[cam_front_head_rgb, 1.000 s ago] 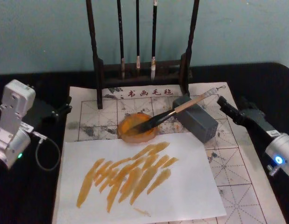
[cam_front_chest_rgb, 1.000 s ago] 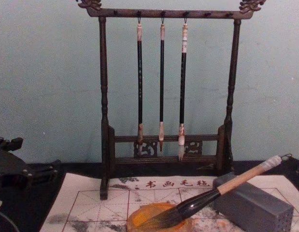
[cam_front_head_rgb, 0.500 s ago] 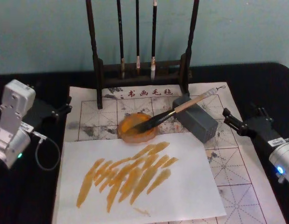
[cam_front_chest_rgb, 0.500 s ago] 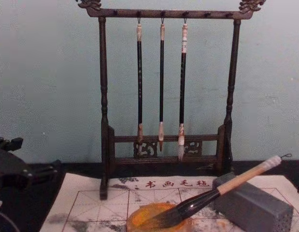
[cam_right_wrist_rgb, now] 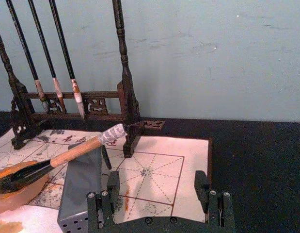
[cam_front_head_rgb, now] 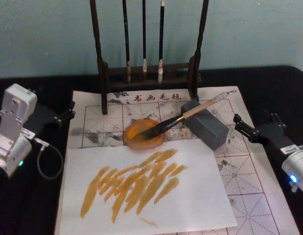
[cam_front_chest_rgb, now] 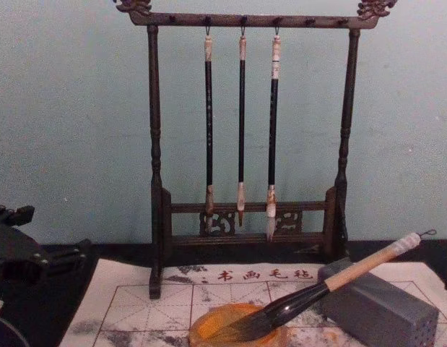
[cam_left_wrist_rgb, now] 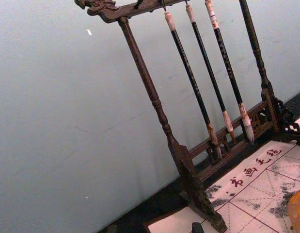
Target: Pick up the brush from the inkstone, write on the paper, then place the brush back to its original position.
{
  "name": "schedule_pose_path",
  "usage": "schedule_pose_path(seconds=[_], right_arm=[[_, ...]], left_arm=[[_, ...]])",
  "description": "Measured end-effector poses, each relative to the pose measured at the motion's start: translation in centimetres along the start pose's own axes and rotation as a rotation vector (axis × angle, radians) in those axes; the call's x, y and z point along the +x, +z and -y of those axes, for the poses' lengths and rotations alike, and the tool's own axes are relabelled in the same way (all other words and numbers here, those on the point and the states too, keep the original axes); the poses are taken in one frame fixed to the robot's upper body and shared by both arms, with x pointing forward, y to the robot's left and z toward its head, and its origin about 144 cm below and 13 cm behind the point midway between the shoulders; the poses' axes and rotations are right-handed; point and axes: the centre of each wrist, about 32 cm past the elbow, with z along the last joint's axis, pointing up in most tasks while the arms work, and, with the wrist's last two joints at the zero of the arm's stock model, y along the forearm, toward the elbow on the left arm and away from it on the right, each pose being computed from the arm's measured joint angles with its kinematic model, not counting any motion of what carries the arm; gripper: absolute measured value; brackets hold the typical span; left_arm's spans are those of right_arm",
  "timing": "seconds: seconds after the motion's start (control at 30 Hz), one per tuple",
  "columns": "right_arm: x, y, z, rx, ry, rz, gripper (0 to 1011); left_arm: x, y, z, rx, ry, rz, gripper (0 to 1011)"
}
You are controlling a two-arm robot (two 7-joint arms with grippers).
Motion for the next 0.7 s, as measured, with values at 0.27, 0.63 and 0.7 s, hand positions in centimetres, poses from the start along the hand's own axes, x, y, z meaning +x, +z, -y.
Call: schedule_pose_path(seconds=[0.27, 0.63, 0.7], right_arm=[[0.00, 0.00, 0.01, 0.000, 0.001, -0.001, 1000], [0.01, 0.00, 0.02, -0.001, 0.002, -0.002, 1000], [0.01, 0.00, 0.01, -0.001, 0.002, -0.002, 1000]], left_arm=[[0.00, 0.00, 0.00, 0.000, 0.000, 0.000, 1001], [0.00, 0.00, 0.00, 0.000, 0.000, 0.000, 1001], [0.00, 0.00, 0.00, 0.000, 0.000, 0.000, 1001]])
